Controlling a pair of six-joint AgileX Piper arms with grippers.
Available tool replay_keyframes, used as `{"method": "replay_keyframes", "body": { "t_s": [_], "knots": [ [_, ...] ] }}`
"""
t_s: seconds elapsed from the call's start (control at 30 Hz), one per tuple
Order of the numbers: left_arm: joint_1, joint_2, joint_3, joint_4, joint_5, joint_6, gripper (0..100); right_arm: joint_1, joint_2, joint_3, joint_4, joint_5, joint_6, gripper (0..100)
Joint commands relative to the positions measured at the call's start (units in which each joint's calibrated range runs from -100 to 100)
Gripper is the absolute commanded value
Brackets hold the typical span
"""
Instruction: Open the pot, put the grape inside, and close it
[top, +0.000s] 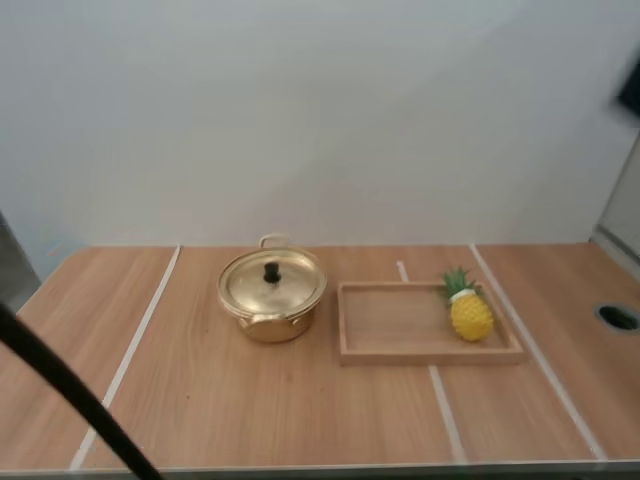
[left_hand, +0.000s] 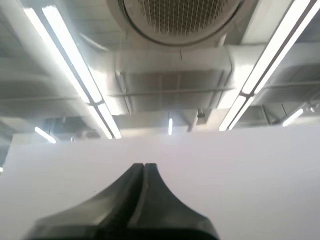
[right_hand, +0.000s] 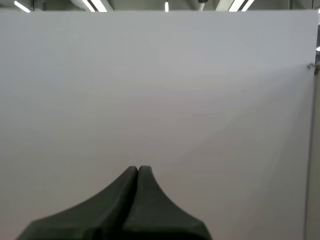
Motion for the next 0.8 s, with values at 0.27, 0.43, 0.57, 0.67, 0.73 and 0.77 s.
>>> {"method": "replay_keyframes", "body": {
  "t_s": [0.27, 0.43, 0.57, 0.67, 0.73, 0.77],
  "knots": [
    [0.16, 0.7, 35.6, 5.1, -28.4, -2.7, 0, 0.3, 4.2, 31.4, -8.0, -34.9, 0.0, 0],
    [0.16, 1.6, 49.5, 4.5, -39.8, -2.4, 0, 0.3, 4.6, 43.2, -11.0, -44.6, 0.0, 0],
    [0.08, 1.6, 52.7, 4.4, -39.8, -0.5, 0, 0.3, 4.6, 48.9, -11.0, -45.2, 0.0, 0],
    [0.08, 1.6, 54.0, 2.9, -37.4, -0.5, 0, 0.3, 4.6, 52.9, -11.5, -45.2, 0.0, 0],
    [0.08, 1.6, 55.2, -0.1, -36.1, -0.6, 0, 0.3, 4.6, 55.6, -11.5, -45.2, 0.0, 0],
    [0.08, 1.6, 55.5, -2.0, -35.9, -0.6, 0, 0.3, 4.6, 56.8, -11.5, -45.2, 0.0, 0]
  ]
}}
